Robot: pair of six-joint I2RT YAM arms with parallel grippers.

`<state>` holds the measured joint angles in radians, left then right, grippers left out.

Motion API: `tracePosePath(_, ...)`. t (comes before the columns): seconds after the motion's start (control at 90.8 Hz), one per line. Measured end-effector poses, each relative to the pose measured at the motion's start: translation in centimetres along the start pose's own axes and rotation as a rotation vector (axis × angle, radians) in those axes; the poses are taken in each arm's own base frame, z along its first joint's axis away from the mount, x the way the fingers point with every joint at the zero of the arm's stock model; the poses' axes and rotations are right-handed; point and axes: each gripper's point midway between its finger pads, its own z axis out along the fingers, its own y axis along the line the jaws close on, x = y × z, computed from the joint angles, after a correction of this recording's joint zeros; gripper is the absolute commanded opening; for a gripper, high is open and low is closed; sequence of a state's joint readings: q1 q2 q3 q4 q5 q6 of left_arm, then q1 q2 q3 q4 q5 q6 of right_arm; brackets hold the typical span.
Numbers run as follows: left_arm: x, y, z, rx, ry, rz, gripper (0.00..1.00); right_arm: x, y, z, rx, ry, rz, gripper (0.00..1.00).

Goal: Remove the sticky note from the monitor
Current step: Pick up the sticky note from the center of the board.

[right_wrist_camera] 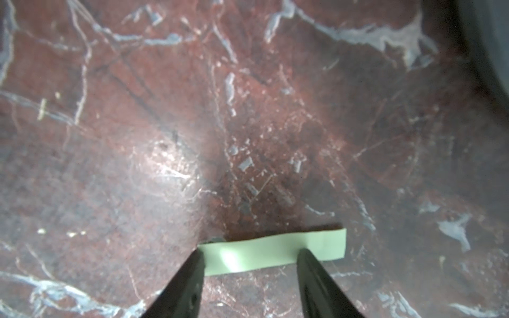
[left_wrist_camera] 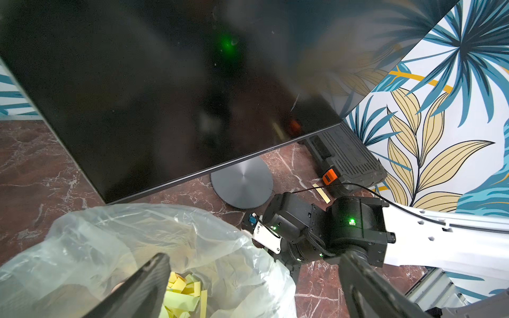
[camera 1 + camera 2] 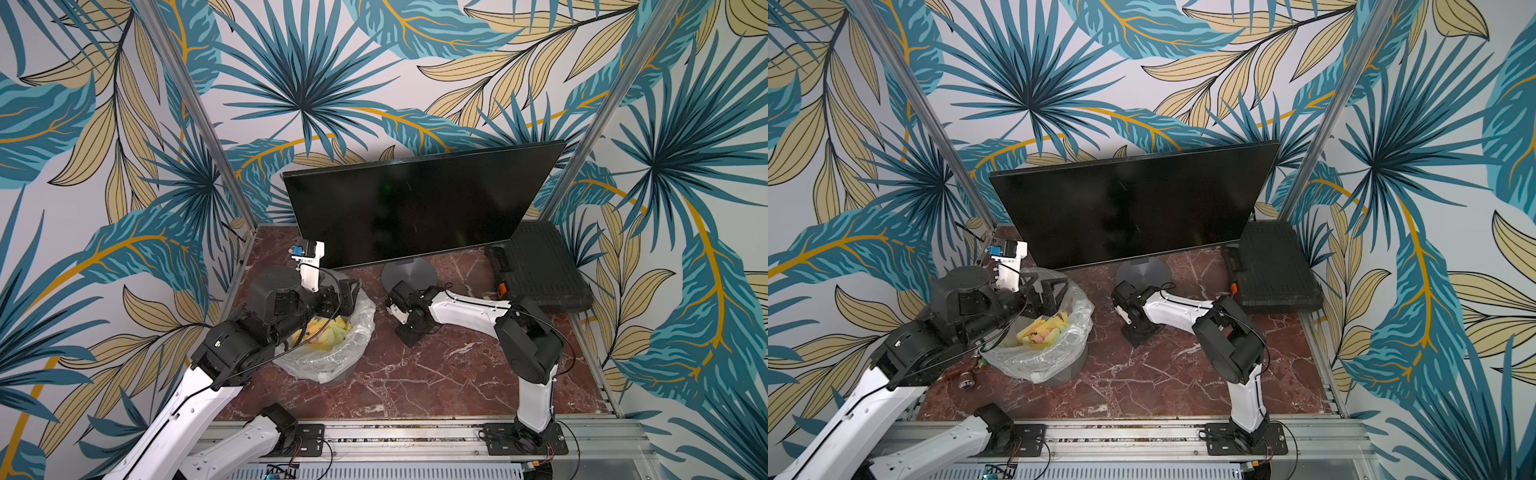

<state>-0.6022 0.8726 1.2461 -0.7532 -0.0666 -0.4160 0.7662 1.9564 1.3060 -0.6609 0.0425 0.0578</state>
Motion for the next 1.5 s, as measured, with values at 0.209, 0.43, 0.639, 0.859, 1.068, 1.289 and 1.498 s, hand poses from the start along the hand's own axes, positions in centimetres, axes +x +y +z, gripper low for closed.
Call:
tracePosePath(0.209, 0.0, 0.0, 0.0, 0.0, 0.0, 0.0, 1.0, -0.2, -0.2, 0.0, -0.002, -0.021, 0.014, 0.25)
tracePosePath(0.43, 0.0, 0.0, 0.0, 0.0, 0.0, 0.0, 1.0, -0.4, -0.3, 0.0, -0.013, -0.033, 0.018, 0.0)
tracePosePath(0.639, 0.0, 0.0, 0.0, 0.0, 0.0, 0.0, 1.0, -0.3, -0.3, -0.2, -0.017, -0.042, 0.029, 0.0)
tracePosePath(0.859, -0.1, 0.1, -0.2, -0.005, -0.009, -0.002, 1.0, -0.1, -0.5, -4.1, -0.016, -0.086, 0.057, 0.0)
tracePosePath(1.068, -0.6, 1.1, -0.7, -0.058, -0.036, -0.004, 1.0, -3.6, -0.7, -12.0, -0.018, -0.272, 0.073, 0.0)
tracePosePath(1.289, -0.9, 3.0, -1.4, -0.156, -0.054, -0.009, 1.0, -7.2, 1.5, -20.1, -0.02, -0.433, 0.02, 0.0)
tracePosePath(1.498, -1.5, 5.4, -2.4, -0.253, -0.09, -0.038, 1.0, -9.1, 5.1, -27.2, -0.033, -0.569, -0.068, 0.0)
